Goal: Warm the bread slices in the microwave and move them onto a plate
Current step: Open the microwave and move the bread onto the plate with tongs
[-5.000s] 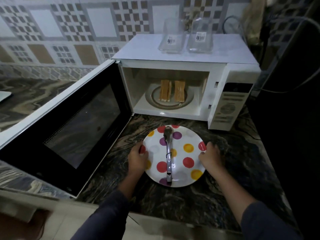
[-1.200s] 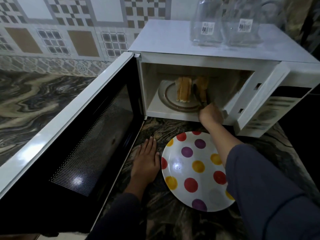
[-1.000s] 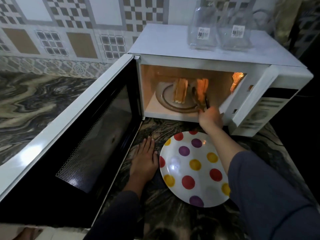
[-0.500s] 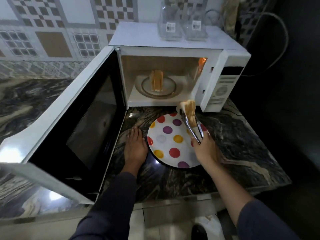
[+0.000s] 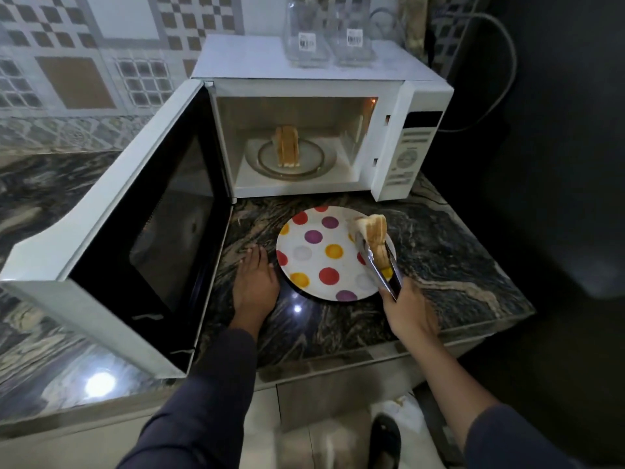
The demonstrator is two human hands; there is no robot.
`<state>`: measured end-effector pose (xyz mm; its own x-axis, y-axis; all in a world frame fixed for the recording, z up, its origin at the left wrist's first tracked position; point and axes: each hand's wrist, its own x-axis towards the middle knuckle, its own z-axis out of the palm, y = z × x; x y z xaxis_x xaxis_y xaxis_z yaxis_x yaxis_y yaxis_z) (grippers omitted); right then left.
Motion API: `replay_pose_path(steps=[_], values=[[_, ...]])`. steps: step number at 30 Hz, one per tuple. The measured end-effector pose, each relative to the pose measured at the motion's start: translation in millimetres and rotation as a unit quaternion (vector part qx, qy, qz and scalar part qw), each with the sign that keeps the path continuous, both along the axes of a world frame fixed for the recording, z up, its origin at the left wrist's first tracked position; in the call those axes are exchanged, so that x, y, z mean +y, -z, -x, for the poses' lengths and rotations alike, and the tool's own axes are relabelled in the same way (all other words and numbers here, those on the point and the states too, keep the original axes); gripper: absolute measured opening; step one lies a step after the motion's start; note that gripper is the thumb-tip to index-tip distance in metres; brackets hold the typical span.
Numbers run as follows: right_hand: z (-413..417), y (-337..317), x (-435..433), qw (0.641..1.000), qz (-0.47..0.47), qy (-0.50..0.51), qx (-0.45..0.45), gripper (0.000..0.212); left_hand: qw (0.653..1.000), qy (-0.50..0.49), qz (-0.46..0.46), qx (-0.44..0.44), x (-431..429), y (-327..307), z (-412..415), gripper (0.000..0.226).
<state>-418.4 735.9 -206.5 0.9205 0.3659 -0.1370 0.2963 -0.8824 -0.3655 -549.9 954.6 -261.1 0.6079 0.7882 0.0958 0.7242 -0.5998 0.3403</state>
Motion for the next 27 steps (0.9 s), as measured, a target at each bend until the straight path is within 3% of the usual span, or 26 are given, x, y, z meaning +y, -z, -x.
replay_pose_path(steps=[11, 15, 19, 23, 27], values=[[4, -11, 5, 0.997, -0.054, 0.026, -0.053, 0.06, 0.999, 0.001, 0.01, -0.041, 1, -1, 3, 0.05], [4, -37, 37, 0.992, -0.097, -0.008, -0.082, 0.065, 0.998, 0.001, 0.02, -0.066, -1, -2, 4, 0.049], [-7, -62, 94, 0.989, -0.123, -0.049, -0.058, 0.065, 0.996, -0.005, 0.042, -0.076, 3, -7, 3, 0.048], [-21, -79, 156, 0.985, -0.158, -0.058, 0.033, 0.068, 0.995, 0.001, 0.051, -0.083, 13, -14, -2, 0.04], [-34, -83, 209, 0.982, -0.161, -0.059, 0.08, 0.064, 0.994, 0.013, 0.052, -0.097, 34, -15, -14, 0.047]])
